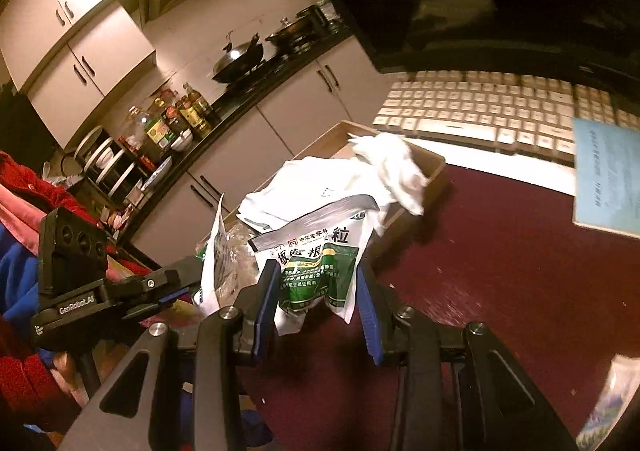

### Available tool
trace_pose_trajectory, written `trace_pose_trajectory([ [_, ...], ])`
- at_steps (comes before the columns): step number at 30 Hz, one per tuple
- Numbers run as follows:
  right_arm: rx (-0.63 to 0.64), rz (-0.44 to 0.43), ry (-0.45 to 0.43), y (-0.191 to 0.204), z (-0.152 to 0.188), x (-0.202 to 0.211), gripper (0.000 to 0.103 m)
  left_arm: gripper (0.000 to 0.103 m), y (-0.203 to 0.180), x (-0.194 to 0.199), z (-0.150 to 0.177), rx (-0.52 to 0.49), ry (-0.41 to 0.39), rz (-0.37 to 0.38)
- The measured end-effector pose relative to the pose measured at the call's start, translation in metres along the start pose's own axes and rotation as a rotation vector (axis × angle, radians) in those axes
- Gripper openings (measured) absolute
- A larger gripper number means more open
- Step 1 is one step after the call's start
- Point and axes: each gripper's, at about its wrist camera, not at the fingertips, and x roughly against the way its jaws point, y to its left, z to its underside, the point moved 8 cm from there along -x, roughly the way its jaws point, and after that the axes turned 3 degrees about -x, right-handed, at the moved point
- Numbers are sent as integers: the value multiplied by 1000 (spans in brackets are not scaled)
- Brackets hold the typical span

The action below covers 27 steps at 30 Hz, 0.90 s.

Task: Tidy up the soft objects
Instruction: 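Carry the green sachet to the cardboard box and open the left gripper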

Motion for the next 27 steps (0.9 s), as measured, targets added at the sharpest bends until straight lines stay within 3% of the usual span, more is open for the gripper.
trace_pose_trajectory([
  [5, 9, 13, 17, 6, -15, -25, 37, 22, 18, 0, -10, -9, -22, -80],
  [17, 1, 68, 60, -2, -35, -74, 37, 22, 48, -33, -7, -44, 23, -221],
  [22, -17, 54, 73, -6, -32, -83, 40, 22, 51, -41, -7, -49, 32, -234],
  [25, -46, 22, 78, -7, -30, -82, 40, 23, 49, -41, -5, -35, 38, -177],
  [27, -61, 11, 70, -8, -31, -80, 42, 34, 50, -39, -3, -18, 31, -158],
])
